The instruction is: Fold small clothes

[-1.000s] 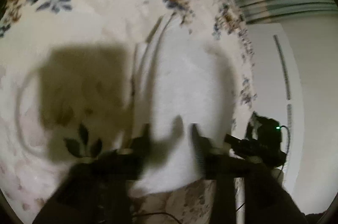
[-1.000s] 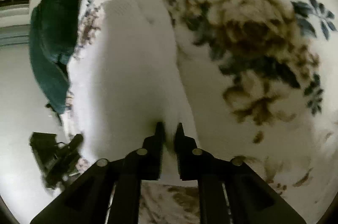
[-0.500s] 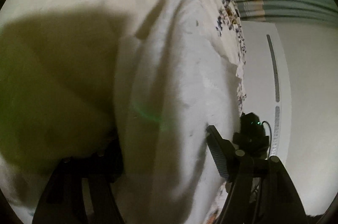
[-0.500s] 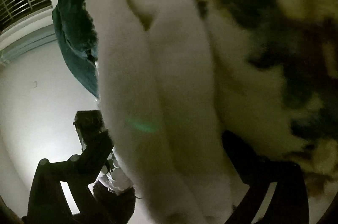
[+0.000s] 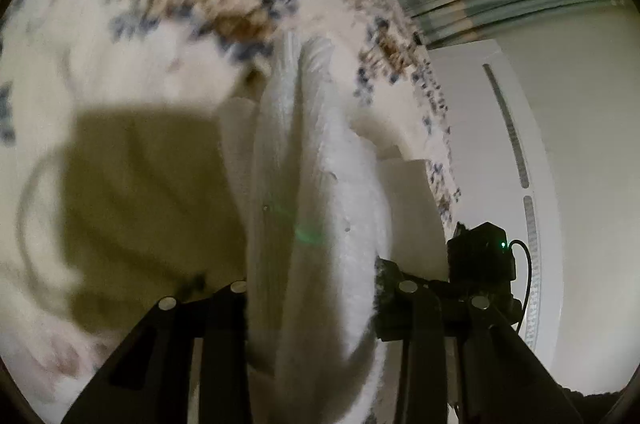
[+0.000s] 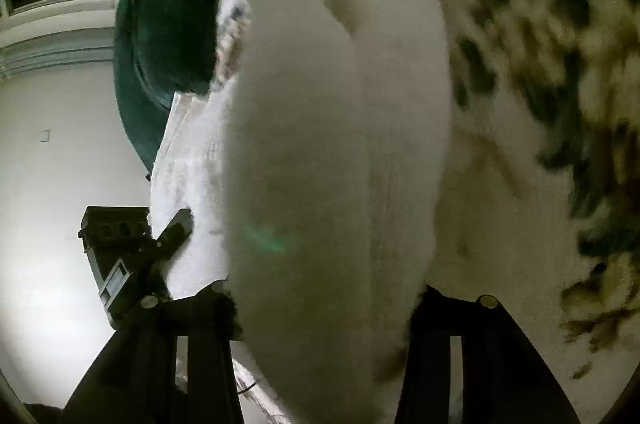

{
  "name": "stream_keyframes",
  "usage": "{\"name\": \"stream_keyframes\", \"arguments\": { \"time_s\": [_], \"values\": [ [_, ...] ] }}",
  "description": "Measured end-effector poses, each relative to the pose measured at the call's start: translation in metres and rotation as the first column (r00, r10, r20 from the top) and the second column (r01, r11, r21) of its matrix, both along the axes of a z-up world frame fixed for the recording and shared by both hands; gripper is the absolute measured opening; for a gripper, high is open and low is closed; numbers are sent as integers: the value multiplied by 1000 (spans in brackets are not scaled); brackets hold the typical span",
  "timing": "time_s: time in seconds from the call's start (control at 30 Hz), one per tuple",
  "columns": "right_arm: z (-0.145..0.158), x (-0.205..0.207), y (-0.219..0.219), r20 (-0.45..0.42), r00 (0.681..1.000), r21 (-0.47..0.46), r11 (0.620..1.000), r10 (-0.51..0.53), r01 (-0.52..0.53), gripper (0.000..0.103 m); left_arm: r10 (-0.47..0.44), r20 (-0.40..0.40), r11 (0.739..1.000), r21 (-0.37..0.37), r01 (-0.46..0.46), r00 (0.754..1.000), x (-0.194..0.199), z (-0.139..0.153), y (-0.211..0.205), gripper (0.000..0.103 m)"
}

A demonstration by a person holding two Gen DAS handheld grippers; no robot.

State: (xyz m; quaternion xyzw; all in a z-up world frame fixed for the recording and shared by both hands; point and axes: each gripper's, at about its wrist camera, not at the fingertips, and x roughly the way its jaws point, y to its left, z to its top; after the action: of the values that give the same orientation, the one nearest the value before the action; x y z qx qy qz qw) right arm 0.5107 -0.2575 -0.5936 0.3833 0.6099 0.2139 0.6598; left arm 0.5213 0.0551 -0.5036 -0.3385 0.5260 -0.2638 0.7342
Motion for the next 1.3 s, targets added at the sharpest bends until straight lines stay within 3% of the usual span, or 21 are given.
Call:
{"name": "stream_keyframes", "arguments": {
  "time_s": [0.17, 0.33, 0.57, 0.73, 0.83, 0.9, 0.97, 1.13, 1.2, 1.27, 1.3],
  "values": [
    [42, 40, 0, 80, 997, 7, 1000, -14, 13, 47, 14, 54, 1000, -17, -13, 998, 33, 29, 16, 31],
    [57, 87, 13, 116, 993, 7, 1000, -11, 10, 47, 39, 88, 999, -12, -38, 995, 80, 39, 35, 31],
    [21, 140, 31, 72, 997, -35, 999, -1, 4, 47, 24, 17, 995, 96, -26, 1000, 126, -14, 49, 32],
    [-9, 153, 40, 20, 999, -87, 996, 26, -25, 49, 2, -45, 986, 169, 5, 999, 127, -46, 47, 39],
    [-10, 154, 42, 3, 998, -155, 986, 64, -63, 61, 4, -63, 976, 218, 10, 998, 125, -41, 45, 45],
    [-1, 152, 48, 5, 994, -284, 953, 106, -101, 76, 6, -56, 953, 304, 11, 998, 123, -33, 39, 50],
    [19, 147, 53, 41, 990, -451, 887, 133, -100, 89, 9, -30, 918, 397, 4, 1000, 118, -22, 31, 52],
    [63, 131, 70, 127, 982, -737, 675, 137, 1, 103, 26, 100, 768, 635, -84, 995, 93, 7, 6, 59],
    [76, 118, 71, 160, 979, -804, 592, 130, 52, 103, 30, 133, 719, 686, -114, 991, 85, 11, 3, 90],
    [88, 105, 76, 187, 974, -848, 521, 124, 96, 103, 28, 148, 691, 712, -126, 989, 79, 15, -2, 103],
    [98, 100, 85, 194, 973, -857, 505, 125, 106, 103, 30, 152, 682, 719, -132, 988, 76, 16, -3, 103]
  ]
}}
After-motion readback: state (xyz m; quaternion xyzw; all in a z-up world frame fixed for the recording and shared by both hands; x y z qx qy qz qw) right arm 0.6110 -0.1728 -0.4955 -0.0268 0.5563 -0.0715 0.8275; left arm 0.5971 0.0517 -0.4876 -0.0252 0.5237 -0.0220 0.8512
